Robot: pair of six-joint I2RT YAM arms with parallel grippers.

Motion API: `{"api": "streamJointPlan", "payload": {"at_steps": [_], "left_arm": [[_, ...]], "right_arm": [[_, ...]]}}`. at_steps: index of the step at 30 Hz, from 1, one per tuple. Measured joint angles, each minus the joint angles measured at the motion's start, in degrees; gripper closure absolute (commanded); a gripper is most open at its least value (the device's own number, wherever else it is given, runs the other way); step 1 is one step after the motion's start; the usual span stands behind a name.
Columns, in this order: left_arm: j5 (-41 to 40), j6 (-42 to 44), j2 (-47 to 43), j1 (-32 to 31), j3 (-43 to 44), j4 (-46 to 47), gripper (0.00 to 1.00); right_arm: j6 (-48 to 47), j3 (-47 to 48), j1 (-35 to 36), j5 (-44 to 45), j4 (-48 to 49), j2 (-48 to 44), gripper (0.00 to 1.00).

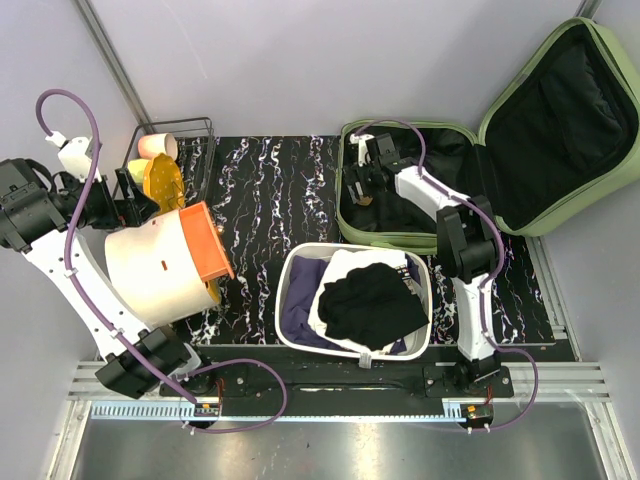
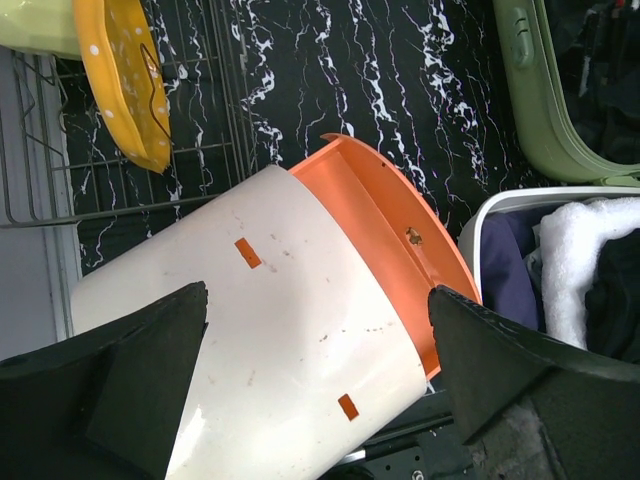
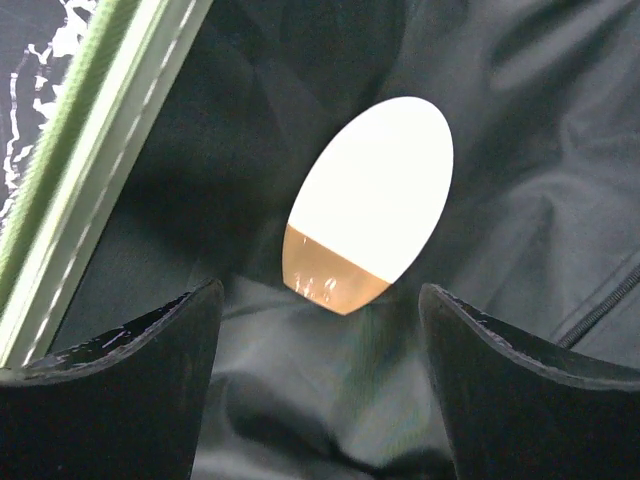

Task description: Open, take out, and arrange the luggage

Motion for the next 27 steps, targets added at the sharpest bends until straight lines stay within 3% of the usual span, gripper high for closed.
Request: {"api": "streamJointPlan", "payload": {"at_steps": [5,11,19,27], "left_arm": [[0.4,0.0,0.0,-0.2,-0.3,0.0,0.04],[0.7,0.0,0.0,-0.2,-0.8,0.1,0.05],[1.0,0.1,0.0,-0.2,-2.2,0.3,0.05],[1.0,0.7,0.0,-0.3,-3.2,0.2,0.05]], "right_arm": [[-1.4,2.3,0.2,0.1,0.2,3.9,0.13],[-3.9,5.0,0.8,1.3,0.2,7.0,0.21],[-6.4,8.4,1.1,7.9,-1.3,9.5,0.48],[-7.9,9.3,1.3,11.2,-1.3,9.2,0.63]]}}
